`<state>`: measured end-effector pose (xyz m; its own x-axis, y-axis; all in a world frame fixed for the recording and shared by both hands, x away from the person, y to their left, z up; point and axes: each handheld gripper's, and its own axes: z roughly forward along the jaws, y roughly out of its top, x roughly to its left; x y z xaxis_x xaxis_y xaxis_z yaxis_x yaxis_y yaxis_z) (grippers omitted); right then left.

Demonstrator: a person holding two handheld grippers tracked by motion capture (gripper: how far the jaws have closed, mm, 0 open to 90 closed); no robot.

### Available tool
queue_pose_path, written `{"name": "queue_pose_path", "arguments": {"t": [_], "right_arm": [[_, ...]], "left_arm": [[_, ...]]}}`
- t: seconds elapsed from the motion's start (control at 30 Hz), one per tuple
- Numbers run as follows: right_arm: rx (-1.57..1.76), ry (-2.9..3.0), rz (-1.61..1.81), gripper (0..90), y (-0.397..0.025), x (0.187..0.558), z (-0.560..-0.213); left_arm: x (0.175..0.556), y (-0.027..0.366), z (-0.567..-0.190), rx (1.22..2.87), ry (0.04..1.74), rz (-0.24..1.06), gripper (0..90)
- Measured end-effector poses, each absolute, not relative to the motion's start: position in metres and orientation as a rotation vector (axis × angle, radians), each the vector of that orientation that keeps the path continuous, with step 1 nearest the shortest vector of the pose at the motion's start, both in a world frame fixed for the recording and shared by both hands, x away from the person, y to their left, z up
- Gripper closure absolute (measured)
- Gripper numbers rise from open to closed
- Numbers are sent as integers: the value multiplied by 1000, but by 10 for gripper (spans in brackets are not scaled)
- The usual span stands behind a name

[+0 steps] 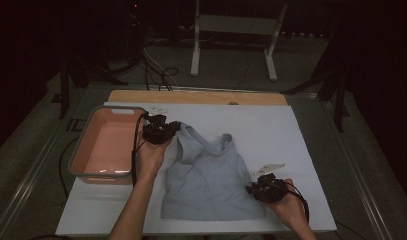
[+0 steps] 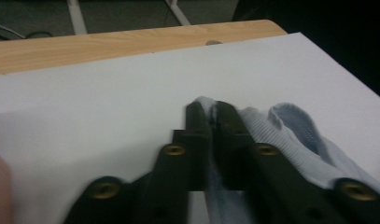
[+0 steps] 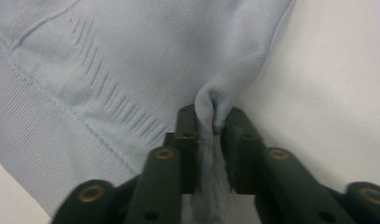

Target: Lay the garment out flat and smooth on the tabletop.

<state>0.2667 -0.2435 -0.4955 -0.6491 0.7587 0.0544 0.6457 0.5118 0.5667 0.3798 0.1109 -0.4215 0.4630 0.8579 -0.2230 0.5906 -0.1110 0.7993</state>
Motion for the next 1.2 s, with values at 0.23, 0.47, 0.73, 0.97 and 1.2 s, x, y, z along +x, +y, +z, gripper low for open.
{"name": "queue_pose_path", "arguments": {"t": [0.23, 0.47, 0.73, 0.97, 1.2], "right_arm": [[1222, 2531, 869, 538, -244, 269, -495], [1209, 2499, 917, 435, -243, 271, -490], [1212, 2428, 975, 361, -243, 279, -481], [1226, 2400, 991, 368, -239, 293, -481], [1260, 2369, 980, 398, -234, 309, -483]], "left_arm": [[370, 115, -416, 1761, 1226, 369, 488], [355, 110, -418, 1793, 1185, 372, 443], [328, 96, -430, 1844, 1117, 356, 413], [312, 90, -443, 1881, 1096, 337, 406], [302, 83, -458, 1922, 1084, 308, 412]]}}
